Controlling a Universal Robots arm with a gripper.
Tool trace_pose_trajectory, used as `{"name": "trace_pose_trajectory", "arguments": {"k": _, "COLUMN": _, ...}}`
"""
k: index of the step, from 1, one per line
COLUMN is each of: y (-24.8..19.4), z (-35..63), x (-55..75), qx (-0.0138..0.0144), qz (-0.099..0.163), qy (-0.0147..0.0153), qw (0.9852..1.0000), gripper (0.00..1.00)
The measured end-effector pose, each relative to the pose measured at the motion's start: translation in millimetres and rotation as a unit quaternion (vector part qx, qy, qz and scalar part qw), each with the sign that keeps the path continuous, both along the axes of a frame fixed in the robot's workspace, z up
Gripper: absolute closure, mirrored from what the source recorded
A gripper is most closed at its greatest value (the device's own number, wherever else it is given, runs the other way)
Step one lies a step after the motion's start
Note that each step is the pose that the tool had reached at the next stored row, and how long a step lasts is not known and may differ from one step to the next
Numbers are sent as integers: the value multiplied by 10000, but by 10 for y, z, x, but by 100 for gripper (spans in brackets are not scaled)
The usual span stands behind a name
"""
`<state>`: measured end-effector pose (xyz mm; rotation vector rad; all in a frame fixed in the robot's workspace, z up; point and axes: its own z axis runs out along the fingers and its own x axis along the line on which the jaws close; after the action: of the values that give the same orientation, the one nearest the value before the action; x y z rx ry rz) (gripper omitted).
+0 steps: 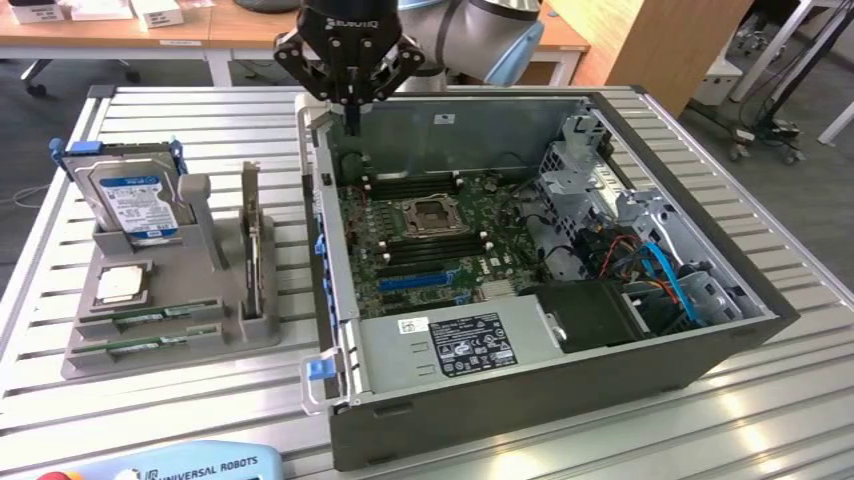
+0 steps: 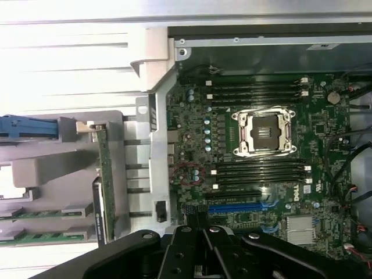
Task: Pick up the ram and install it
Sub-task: 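Reach for the ram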
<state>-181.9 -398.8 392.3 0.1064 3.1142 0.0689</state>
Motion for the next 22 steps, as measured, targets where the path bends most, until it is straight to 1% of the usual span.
{"name": "trace_pose_trajectory", "arguments": {"k": 22, "y": 0, "z": -19, "x": -732, "qx": 0, "qz": 0, "qy": 0, "qw": 10000, "gripper": 90}}
